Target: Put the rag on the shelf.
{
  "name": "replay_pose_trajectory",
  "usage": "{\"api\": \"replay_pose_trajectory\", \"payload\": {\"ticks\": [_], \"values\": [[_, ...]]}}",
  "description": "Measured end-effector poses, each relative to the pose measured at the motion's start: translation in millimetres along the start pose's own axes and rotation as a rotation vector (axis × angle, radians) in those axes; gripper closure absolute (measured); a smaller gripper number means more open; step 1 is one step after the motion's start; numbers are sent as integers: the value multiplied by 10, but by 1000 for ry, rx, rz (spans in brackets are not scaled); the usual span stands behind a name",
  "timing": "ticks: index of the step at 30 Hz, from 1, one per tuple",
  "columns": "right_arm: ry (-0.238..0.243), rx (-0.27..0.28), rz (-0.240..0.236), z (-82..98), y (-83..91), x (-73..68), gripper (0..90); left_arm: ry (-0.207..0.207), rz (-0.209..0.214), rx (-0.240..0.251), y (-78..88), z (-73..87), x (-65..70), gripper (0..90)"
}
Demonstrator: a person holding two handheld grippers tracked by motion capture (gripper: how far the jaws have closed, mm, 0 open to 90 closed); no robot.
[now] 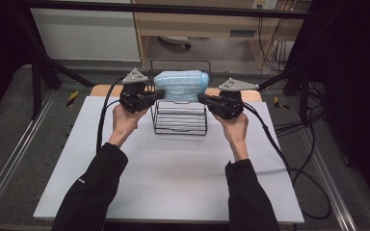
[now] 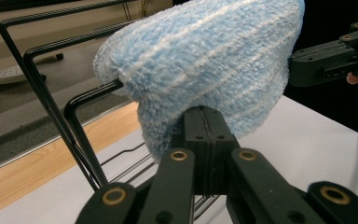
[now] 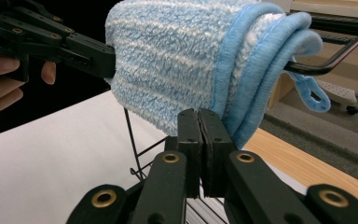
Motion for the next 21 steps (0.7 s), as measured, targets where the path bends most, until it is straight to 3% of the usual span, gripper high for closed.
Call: {"api": "replay_pose_trajectory", "payload": {"ticks": [6, 13, 21], "values": [[-1, 33, 0, -40, 90, -23, 762, 13, 6, 24, 100, -23, 8, 879], [10, 49, 16, -147, 194, -64, 621, -5, -4, 37, 224, -54, 45, 829], [-30, 49, 16, -216, 277, -65, 454, -6, -29, 31, 343, -52, 34, 678]]}}
Point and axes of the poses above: each handheld gripper's, and its own axes: y roughly backward along the jaws, z roughly out of its underside, x roughly to its right, the point moved 3 cm from there along -y, roughly forward along the jaws, and after that the axes turned 6 degrees about y, right-handed, at the moved point
